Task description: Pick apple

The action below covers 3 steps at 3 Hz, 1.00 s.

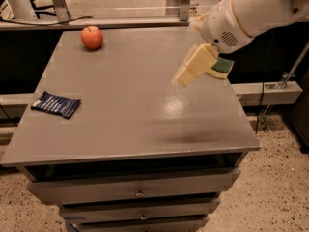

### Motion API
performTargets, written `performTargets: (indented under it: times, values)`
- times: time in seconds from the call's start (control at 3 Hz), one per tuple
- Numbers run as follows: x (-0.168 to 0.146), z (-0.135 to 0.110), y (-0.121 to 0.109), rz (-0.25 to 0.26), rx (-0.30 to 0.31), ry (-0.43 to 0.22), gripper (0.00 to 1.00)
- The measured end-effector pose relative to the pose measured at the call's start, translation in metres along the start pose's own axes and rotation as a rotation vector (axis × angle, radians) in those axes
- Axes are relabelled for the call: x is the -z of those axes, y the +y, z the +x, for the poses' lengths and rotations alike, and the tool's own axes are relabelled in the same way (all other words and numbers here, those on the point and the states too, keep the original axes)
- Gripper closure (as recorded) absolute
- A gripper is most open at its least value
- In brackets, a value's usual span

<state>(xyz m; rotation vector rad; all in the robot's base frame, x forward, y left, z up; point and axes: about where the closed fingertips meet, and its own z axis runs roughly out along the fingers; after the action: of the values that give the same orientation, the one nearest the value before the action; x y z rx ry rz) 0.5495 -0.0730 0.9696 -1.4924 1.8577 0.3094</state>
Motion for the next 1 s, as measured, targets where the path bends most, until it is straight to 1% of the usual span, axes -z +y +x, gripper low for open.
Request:
performTargets:
  times: [0.33, 0.67, 1.0]
  values:
    - [-0.0562, -0.0492, -0.0125, -0.002, -0.024, -0.157, 0.00]
    - [-0.0563, -0.0493, -0.0125, -0.002, -0.024, -0.157, 0.00]
    - [-0.0636, -0.0557, -0.0200, 0.026, -0.021, -0.181, 0.00]
